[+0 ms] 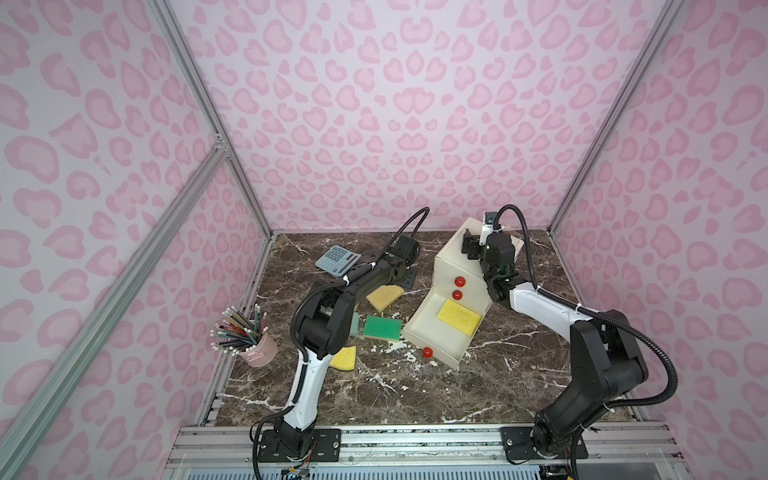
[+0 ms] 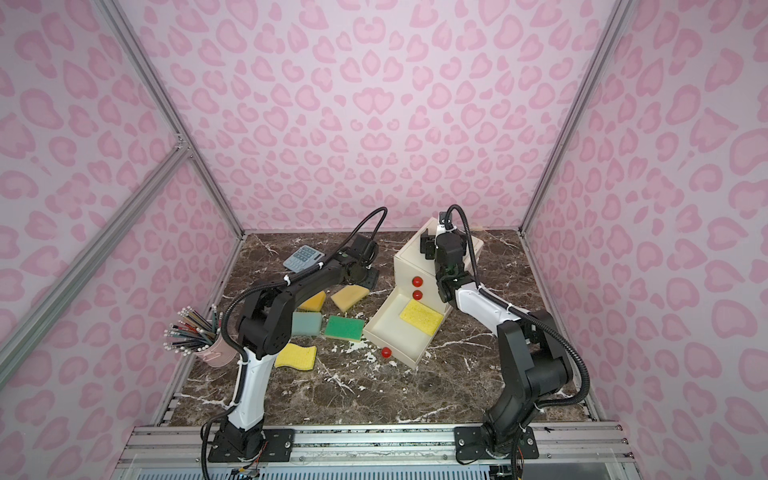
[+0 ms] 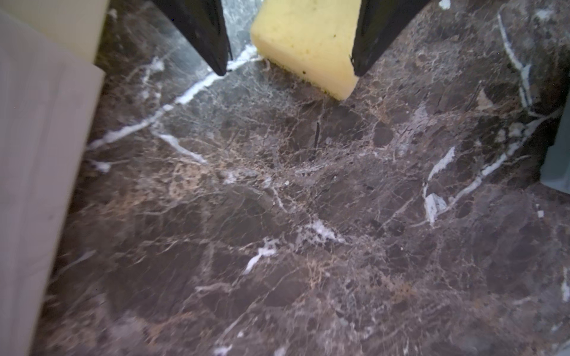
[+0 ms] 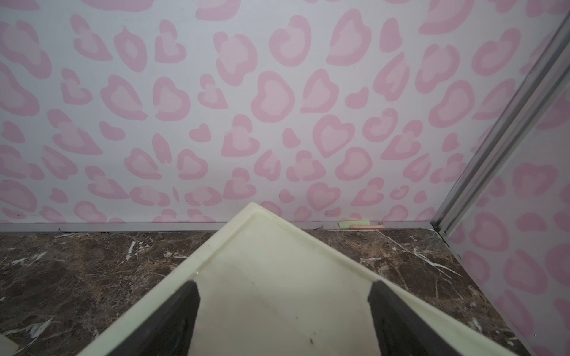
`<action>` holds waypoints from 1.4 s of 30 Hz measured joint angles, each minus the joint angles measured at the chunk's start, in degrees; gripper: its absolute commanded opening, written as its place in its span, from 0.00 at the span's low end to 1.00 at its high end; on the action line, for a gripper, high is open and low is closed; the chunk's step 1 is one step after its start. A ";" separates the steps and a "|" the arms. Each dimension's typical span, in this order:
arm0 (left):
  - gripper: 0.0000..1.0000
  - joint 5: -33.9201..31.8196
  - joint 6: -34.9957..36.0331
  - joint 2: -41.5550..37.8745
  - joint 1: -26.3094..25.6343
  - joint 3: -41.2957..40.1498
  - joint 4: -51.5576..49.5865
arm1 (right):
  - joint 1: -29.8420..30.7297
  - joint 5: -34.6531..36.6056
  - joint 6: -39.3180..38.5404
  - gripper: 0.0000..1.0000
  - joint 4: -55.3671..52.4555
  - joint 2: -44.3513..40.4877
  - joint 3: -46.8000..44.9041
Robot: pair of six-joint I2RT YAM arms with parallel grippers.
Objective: Take the sponge out of the drawer
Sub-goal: Adjust the sponge at the center of the board.
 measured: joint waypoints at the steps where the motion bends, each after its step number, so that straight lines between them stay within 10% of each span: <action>1: 0.65 -0.59 -0.17 0.70 0.00 0.04 -0.66 | 0.00 0.02 0.00 0.88 0.02 0.00 0.00; 24: 0.42 8.46 10.58 -4.15 -0.46 -12.04 6.67 | 0.02 0.66 0.00 0.87 0.26 0.57 0.42; 42: 0.43 3.52 20.59 -5.70 -2.21 -13.88 6.67 | 0.11 1.22 -0.04 0.87 1.36 1.03 0.50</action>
